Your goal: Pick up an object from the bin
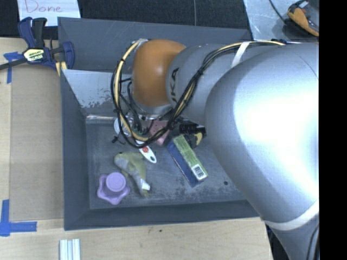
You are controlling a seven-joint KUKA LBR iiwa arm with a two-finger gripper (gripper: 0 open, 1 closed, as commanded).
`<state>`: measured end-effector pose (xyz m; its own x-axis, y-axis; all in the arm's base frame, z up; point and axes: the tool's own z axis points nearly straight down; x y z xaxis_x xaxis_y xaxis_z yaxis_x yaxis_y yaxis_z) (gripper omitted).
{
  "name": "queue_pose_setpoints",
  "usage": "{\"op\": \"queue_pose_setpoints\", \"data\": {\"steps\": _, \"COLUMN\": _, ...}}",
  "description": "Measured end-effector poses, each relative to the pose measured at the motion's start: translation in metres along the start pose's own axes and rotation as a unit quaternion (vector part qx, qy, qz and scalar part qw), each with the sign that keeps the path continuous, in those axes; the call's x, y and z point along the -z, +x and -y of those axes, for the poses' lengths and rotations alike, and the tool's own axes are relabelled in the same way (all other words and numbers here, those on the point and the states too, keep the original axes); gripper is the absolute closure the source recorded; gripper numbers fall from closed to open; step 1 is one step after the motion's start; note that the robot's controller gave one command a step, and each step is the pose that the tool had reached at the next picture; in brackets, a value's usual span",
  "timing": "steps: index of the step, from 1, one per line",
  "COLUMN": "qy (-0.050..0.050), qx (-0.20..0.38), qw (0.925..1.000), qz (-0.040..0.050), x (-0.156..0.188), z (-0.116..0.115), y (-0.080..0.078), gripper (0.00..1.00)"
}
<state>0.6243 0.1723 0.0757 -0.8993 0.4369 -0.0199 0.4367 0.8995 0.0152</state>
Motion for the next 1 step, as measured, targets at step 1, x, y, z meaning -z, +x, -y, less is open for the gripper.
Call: {"op": "queue_pose_setpoints", "data": {"steps": 1, "qy": 0.000, "qx": 0.001, "qw": 1.0000, "qz": 0.0001, "x": 0.0001, "z": 0.0000, "y": 0.0000, "gripper": 1.00}}
